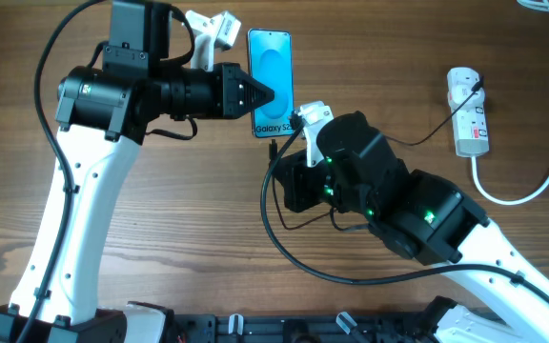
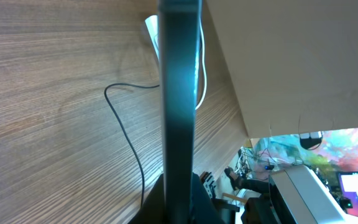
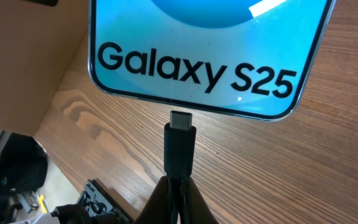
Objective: Plug charger to phone and switch on socket
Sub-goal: 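Align the USB-C plug under the phone port and push it in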
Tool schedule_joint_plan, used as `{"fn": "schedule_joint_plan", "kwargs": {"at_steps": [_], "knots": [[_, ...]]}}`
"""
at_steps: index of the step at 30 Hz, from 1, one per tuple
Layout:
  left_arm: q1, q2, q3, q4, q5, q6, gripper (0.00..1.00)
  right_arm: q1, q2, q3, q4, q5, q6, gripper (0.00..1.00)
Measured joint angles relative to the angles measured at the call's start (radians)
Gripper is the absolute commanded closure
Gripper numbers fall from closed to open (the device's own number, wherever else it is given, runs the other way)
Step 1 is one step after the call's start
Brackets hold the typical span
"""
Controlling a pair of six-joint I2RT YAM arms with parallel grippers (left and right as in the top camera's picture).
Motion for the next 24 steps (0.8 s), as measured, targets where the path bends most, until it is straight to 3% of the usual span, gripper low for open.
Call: {"fn": "schedule_joint_plan", "kwargs": {"at_steps": [24], "knots": [[0.000, 0.000, 0.000, 0.000, 0.010, 0.011, 0.96, 0.000, 0.000, 0.000, 0.004, 0.023, 0.014, 0.96]]}}
